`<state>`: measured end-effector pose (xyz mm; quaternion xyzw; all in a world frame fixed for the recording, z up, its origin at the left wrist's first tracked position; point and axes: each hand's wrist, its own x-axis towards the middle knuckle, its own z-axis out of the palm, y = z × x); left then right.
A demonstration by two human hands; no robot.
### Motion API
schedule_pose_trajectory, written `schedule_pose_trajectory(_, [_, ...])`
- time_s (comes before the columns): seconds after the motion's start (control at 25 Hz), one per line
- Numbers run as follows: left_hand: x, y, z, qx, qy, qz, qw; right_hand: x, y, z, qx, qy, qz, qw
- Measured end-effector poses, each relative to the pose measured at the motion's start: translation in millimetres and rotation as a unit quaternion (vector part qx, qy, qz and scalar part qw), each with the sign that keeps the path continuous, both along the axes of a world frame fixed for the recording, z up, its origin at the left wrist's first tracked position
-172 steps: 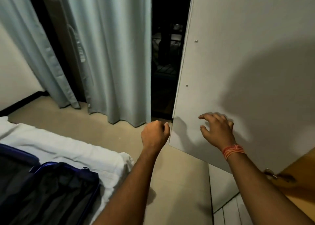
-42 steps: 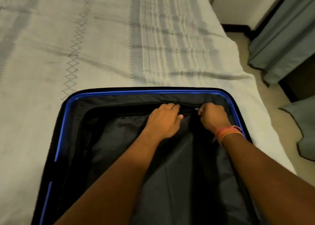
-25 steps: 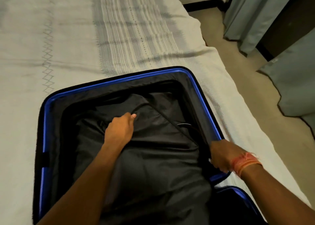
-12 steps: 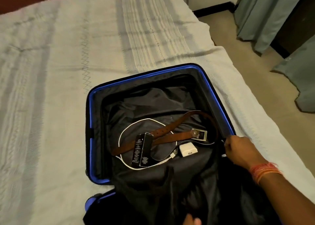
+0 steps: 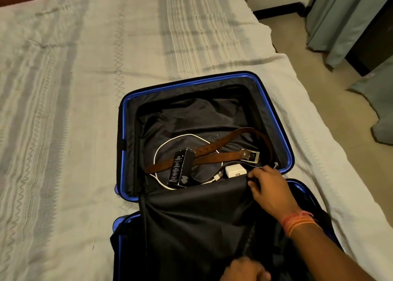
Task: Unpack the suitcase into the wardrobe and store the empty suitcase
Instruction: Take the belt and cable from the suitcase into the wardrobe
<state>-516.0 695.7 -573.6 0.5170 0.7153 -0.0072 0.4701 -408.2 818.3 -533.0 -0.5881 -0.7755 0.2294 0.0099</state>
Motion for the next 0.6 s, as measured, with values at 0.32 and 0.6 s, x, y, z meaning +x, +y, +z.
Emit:
schedule_pose_trajectory(0.32, [-75,55,40,0.221,0.072,0.115,0.966,-10,11,-10,0.005,-0.048,0.028,0.998])
schedule_pose_trajectory(0.6, [-64,130,16,0.224,0.047,0.089,0.97,-11,25,-13,-0.046,-0.021,0.006,0.999])
